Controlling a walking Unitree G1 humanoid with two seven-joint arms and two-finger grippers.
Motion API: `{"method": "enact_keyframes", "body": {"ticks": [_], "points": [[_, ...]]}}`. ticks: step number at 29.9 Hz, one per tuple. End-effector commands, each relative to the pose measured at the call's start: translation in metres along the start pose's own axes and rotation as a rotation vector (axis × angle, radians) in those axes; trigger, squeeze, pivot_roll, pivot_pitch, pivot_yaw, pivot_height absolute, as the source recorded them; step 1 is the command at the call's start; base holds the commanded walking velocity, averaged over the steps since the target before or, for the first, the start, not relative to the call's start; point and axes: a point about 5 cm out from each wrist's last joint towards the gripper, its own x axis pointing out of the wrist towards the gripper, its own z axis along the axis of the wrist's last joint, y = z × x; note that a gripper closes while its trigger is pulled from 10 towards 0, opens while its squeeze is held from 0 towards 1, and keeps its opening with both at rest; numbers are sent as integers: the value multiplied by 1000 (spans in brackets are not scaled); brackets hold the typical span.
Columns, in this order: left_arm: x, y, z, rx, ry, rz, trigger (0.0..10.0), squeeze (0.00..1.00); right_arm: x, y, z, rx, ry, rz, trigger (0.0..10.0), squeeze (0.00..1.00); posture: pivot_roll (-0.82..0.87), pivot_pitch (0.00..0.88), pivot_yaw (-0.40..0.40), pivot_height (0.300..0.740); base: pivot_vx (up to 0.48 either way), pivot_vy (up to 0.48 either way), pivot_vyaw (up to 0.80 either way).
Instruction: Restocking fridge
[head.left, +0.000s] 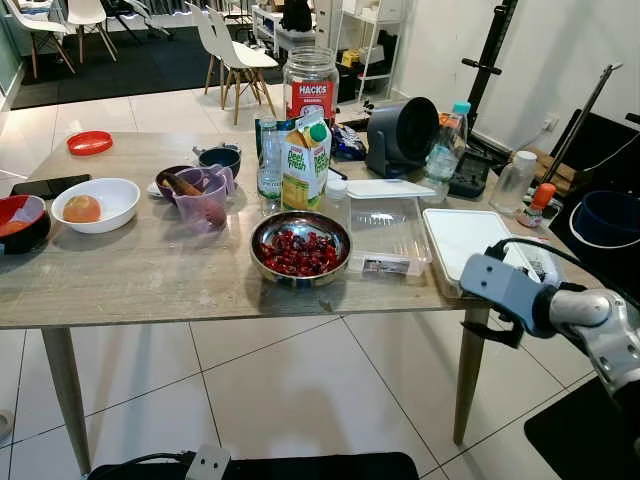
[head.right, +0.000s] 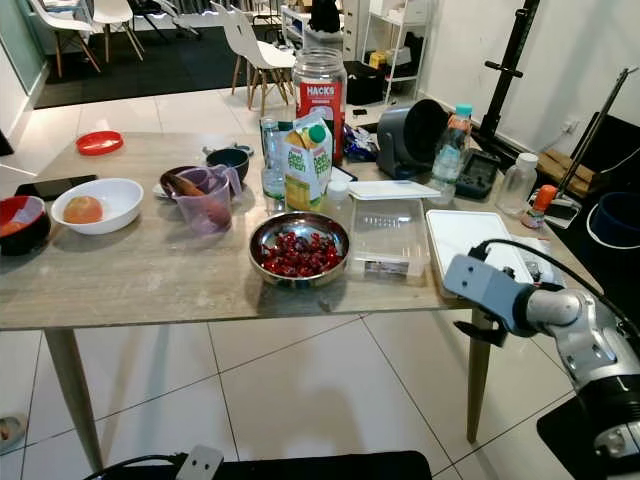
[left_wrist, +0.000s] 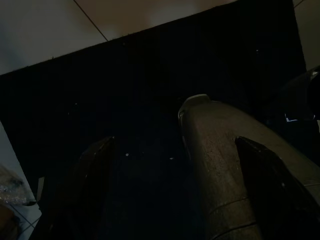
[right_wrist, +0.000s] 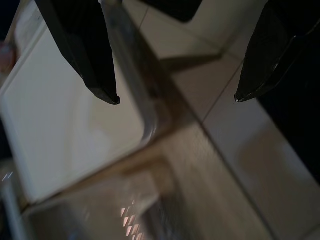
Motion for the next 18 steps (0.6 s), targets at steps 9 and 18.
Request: {"method": "enact_keyframes", "body": {"ticks": [9, 18], "points": [[-3, -6, -22, -27, 88, -15, 10000, 0, 15, 0, 2, -60, 77, -15, 10000, 0, -48, 0, -42, 740, 0, 0, 0], [-3, -7, -23, -28, 89, -15, 10000, 0, 23, 4, 1, -70, 133, 8, 10000, 0, -40, 0, -48, 740, 0, 0, 0]]}}
